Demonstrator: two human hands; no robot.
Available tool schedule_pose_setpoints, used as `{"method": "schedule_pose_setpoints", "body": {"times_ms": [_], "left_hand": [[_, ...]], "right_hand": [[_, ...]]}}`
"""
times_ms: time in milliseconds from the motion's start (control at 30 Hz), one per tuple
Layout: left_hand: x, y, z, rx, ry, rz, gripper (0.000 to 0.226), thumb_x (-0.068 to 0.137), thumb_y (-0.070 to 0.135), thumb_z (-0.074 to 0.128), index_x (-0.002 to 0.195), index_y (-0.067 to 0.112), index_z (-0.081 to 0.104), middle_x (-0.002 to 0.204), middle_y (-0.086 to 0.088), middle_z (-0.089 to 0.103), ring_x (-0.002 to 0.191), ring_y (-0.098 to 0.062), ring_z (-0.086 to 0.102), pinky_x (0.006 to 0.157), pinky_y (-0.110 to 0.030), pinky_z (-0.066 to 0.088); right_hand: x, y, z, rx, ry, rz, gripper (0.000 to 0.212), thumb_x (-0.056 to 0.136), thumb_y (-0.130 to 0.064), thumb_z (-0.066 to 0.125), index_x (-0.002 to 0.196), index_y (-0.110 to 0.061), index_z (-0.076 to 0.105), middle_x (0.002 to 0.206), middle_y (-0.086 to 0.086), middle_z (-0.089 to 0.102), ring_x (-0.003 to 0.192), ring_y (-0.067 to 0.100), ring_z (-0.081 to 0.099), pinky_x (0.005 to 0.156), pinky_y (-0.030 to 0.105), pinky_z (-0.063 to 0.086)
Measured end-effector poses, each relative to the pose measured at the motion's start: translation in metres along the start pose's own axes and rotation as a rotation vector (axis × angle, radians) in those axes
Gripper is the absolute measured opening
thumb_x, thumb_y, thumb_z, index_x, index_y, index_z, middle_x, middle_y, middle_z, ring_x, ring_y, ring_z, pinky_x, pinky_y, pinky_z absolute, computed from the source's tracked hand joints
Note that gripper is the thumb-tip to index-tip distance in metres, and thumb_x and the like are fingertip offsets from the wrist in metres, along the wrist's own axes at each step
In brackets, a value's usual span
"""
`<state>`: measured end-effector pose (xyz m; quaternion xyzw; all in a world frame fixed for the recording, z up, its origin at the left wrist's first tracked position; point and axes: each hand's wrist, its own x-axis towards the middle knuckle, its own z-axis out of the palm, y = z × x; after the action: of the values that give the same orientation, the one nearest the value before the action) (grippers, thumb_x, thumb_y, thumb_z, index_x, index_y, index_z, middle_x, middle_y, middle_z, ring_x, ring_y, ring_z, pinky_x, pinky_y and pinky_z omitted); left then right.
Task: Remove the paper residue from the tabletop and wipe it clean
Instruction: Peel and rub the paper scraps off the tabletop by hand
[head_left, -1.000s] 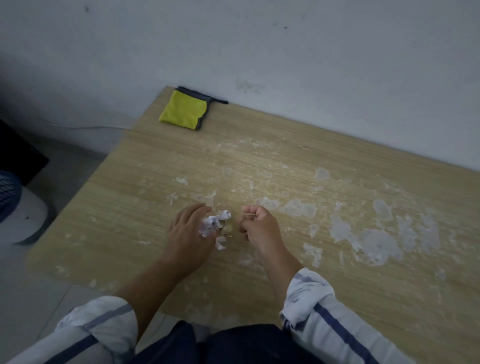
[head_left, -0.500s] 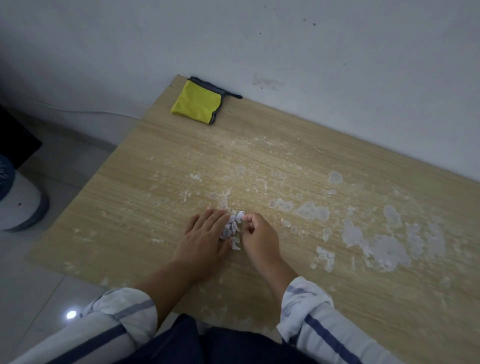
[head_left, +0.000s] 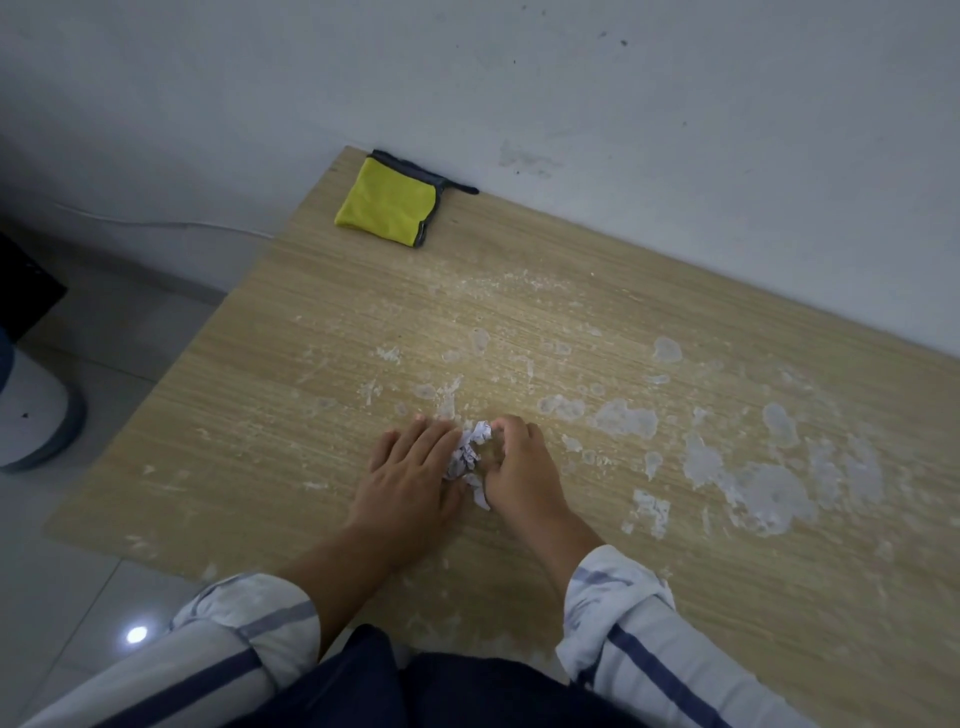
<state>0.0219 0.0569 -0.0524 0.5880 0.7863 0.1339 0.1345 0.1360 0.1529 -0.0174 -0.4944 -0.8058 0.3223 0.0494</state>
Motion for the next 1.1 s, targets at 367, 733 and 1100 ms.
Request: {"method": "schedule_pose_setpoints", "body": {"times_ms": [367, 733, 1100], "left_hand": [[0.0, 0.003, -0.002, 0.024, -0.015, -0.02, 0.064, 0.091, 0.05, 0.022, 0.148, 0.021, 0.019, 0.155, 0.003, 0.023, 0.145, -0.015, 0.009, 0.117, -0.036, 0.005], [0.012, 0.054, -0.013, 0.109, -0.032, 0.088, 0.062, 0.082, 0.04, 0.027, 0.14, 0.022, 0.038, 0.153, -0.009, 0.029, 0.143, -0.026, 0.015, 0.115, -0.055, -0.004], [0.047, 0.173, 0.05, 0.08, -0.229, 0.205, 0.088, 0.071, 0.052, -0.007, 0.149, 0.017, 0.013, 0.159, -0.004, 0.005, 0.146, -0.022, -0.005, 0.108, -0.038, -0.016]], "right_hand": [[-0.008, 0.018, 0.01, -0.05, 0.135, -0.065, 0.013, 0.089, -0.015, 0.05, 0.091, -0.012, 0.062, 0.093, 0.002, 0.054, 0.084, 0.017, 0.05, 0.075, 0.029, 0.044], [-0.037, 0.075, -0.025, -0.258, 0.156, 0.048, 0.041, 0.092, -0.036, 0.026, 0.116, -0.02, 0.055, 0.13, 0.001, 0.048, 0.124, 0.023, 0.037, 0.101, 0.039, 0.025], [-0.053, 0.167, -0.087, -0.232, 0.191, 0.114, 0.057, 0.087, -0.043, 0.018, 0.122, -0.017, 0.054, 0.134, 0.006, 0.049, 0.126, 0.026, 0.041, 0.102, 0.042, 0.03]]}}
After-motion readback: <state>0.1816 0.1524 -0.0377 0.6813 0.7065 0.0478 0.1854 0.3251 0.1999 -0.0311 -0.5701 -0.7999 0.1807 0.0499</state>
